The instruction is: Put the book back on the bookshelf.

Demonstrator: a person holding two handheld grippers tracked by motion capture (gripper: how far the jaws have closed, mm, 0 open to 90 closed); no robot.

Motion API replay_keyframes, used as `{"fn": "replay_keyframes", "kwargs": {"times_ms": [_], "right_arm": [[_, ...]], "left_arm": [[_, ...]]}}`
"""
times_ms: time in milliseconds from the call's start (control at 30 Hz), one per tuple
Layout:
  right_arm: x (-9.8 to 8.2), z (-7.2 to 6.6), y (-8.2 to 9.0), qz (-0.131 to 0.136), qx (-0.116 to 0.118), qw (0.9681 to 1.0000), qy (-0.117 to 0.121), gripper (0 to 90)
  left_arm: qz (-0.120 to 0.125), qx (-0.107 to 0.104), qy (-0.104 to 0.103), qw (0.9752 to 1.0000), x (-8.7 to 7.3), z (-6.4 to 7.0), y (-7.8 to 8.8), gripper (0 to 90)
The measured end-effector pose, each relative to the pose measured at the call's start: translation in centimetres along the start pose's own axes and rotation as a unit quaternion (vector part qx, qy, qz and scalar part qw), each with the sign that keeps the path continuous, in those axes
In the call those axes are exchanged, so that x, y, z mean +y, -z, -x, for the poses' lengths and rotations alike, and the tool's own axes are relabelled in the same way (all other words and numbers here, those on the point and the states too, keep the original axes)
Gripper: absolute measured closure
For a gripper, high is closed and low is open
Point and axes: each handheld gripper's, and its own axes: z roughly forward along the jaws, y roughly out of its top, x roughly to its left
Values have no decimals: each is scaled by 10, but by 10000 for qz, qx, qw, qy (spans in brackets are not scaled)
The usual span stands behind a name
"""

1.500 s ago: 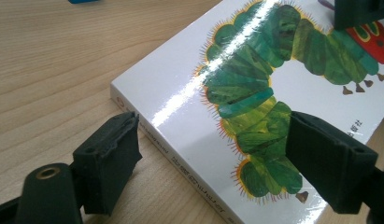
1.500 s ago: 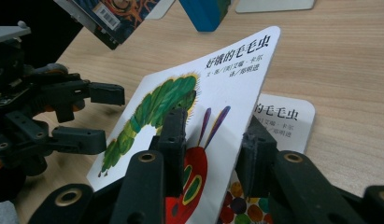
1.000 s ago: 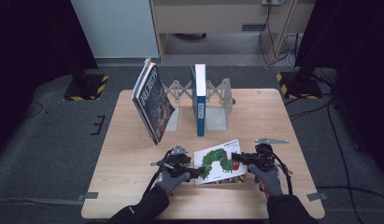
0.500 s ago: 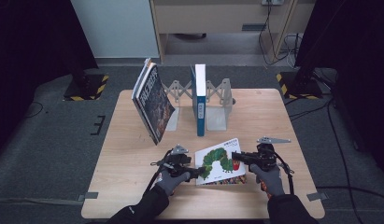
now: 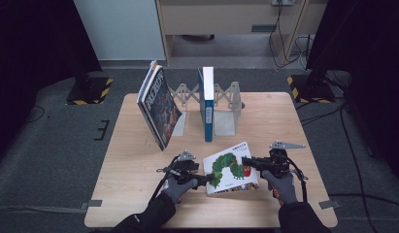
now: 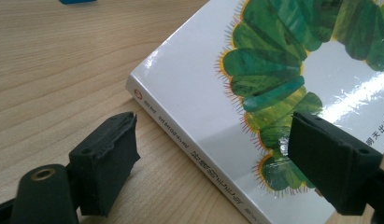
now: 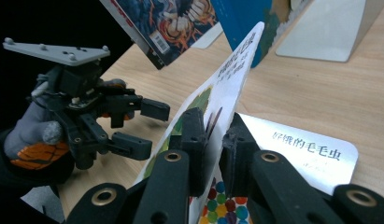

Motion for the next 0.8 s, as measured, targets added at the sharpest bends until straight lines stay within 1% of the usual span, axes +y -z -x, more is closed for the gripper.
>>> {"fn": "replay_keyframes", "kwargs": {"times_ms": [100,200,233,333,367,433,533,600,633,767,800], "right_arm": [[0,0,1,43,26,10000,3,819],[-1,3,0,-1,-55,9999,-91,812],[-1,3,0,-16,-97,9999,-101,804],[-3,6,-1,-113,-400,9991,-117,764],[-4,7,-1,-149,-458,9988,-126,758],[-6,11,-2,-243,-527,9981,-229,729],[-9,14,-5,-488,-808,9953,-195,649],[-12,16,-8,-666,-990,9928,-110,582],[-13,16,-11,-737,-1084,9914,-24,551],[-15,18,-20,-974,-1149,9886,92,451],[-16,19,-23,-1045,-1153,9878,75,436]], "left_arm": [[-25,-12,3,10000,-1,1,-2,147],[-39,-28,-9,10000,-1,2,-3,147],[-57,-25,-29,10000,-1,2,-3,146],[-119,-15,-60,9999,-2,2,-5,146],[-108,-25,-50,9999,-2,2,-5,145],[-132,-27,-67,9999,-3,3,-6,145],[-171,-41,-61,9998,-3,3,-8,145],[-188,-48,-57,9998,-4,3,-9,146],[-210,-58,-77,9997,-4,3,-10,147],[-218,-83,-69,9997,-4,5,-12,148],[-217,-84,-70,9997,-4,5,-12,148]]}}
